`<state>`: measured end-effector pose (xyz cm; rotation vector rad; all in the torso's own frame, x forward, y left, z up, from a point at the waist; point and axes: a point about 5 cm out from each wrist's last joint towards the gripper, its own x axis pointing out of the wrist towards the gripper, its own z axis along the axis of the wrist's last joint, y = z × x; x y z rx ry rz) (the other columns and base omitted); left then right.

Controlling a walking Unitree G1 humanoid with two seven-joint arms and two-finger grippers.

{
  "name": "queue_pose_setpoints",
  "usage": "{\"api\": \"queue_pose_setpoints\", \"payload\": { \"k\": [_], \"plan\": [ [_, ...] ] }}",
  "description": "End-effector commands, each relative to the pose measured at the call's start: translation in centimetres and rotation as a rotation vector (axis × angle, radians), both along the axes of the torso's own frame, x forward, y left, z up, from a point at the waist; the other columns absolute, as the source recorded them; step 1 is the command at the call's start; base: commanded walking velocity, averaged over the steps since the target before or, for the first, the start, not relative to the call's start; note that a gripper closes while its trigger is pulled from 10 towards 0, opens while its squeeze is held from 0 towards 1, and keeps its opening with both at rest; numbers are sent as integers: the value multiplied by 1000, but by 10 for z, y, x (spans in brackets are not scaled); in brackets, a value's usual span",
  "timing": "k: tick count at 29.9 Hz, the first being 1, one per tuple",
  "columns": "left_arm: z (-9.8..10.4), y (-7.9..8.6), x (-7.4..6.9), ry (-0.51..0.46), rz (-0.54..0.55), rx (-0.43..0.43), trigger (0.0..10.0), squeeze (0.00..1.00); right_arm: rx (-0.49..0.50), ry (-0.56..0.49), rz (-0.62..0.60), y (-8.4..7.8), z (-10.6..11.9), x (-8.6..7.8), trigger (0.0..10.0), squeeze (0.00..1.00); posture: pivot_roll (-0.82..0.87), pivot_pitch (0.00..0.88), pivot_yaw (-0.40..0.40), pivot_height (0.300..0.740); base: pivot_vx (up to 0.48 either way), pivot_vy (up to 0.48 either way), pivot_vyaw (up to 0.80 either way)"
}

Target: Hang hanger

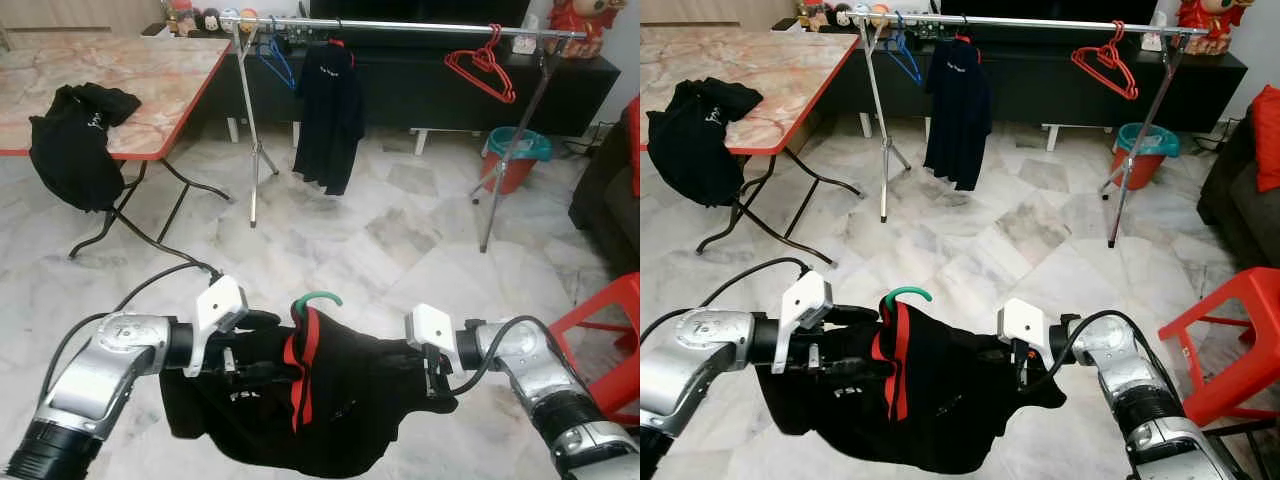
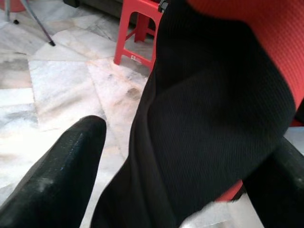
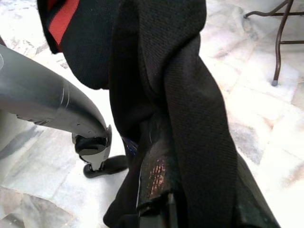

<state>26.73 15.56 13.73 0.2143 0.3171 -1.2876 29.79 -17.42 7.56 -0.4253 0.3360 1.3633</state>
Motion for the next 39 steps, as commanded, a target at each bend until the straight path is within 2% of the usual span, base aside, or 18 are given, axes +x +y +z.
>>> {"api": "queue_pose_setpoints", "payload": {
  "k": [1,39],
  "plan": [
    [6,-3,2,-8,-5,-14,0,0,31,-27,19,4,7,2,10000,0,69,0,-14,740,0,0,0],
    [3,-9,0,39,-36,-19,0,0,59,-33,-18,6,8,2,10000,0,62,0,-5,740,0,0,0]
  ]
}}
